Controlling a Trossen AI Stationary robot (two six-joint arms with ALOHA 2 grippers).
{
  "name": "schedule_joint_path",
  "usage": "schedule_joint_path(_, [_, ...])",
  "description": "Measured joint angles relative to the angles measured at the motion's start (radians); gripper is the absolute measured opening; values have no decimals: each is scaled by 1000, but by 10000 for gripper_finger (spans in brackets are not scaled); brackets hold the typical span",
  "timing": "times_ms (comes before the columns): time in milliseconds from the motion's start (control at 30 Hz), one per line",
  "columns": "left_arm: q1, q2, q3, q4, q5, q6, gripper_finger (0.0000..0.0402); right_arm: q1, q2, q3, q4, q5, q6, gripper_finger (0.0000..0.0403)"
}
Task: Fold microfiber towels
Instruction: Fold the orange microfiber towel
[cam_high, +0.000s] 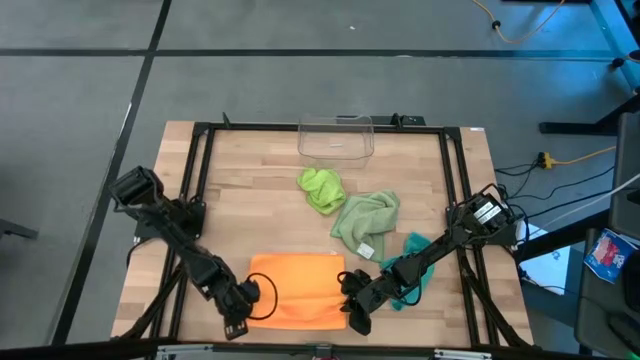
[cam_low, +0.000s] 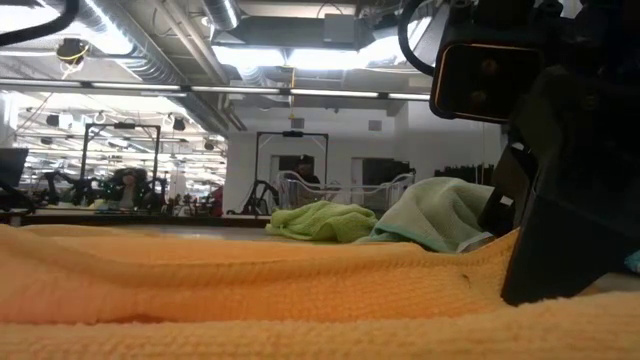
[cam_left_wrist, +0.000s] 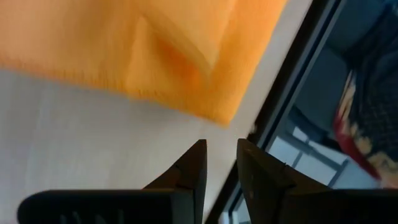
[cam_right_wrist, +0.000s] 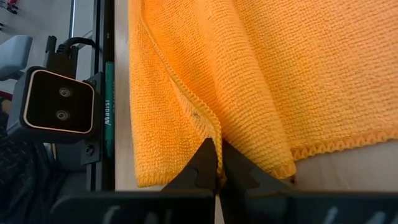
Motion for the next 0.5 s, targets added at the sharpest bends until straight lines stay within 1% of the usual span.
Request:
schedule_joint_path(100, [1, -1, 0, -21, -16, 4, 80, 0, 0, 0, 0, 0, 0, 4])
schedule_joint_path(267, [27, -40, 0, -91, -127, 30, 80, 0, 0, 0, -1, 0, 0, 4])
schedule_joint_path(400, [43, -104, 0, -165, -184, 38, 80, 0, 0, 0, -1, 0, 0, 5])
schedule_joint_path(500, [44, -125, 0, -170, -255, 72, 80, 0, 0, 0, -1, 0, 0, 8])
